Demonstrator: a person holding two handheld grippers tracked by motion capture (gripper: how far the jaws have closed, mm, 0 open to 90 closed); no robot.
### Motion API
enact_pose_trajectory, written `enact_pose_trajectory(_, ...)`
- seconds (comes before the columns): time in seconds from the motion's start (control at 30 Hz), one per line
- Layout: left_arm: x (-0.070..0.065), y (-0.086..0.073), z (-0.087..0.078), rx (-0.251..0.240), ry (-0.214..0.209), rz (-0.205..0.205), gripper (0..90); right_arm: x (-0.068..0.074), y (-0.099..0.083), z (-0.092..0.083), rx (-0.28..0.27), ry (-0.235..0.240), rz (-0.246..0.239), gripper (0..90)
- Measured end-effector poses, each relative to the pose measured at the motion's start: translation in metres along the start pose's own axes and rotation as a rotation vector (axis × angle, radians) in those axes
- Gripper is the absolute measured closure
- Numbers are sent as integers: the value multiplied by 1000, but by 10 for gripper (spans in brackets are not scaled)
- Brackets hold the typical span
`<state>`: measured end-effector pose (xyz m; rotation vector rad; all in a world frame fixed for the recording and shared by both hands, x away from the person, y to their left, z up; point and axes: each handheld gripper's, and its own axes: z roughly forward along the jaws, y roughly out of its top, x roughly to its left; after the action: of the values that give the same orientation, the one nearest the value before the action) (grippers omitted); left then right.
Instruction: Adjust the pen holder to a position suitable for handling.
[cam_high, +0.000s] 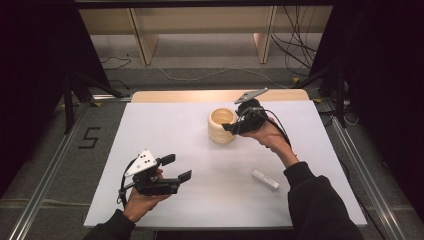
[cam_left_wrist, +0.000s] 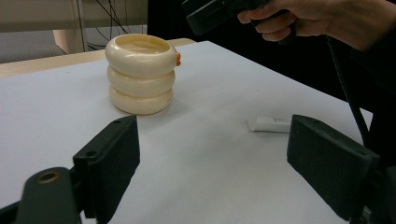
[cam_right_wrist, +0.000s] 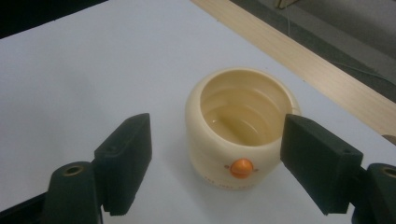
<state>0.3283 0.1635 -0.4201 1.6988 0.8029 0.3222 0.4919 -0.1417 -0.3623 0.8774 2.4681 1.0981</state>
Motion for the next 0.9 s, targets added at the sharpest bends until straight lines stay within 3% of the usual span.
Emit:
enact_pose_trajectory(0.37, 1, 0, 0, -1, -1, 0, 167, -5, 15, 30, 101, 21, -40, 357)
enact_pose_trajectory(0.9, 1, 0, 0, -7, -3, -9, 167, -5, 19, 60, 196, 79, -69, 561)
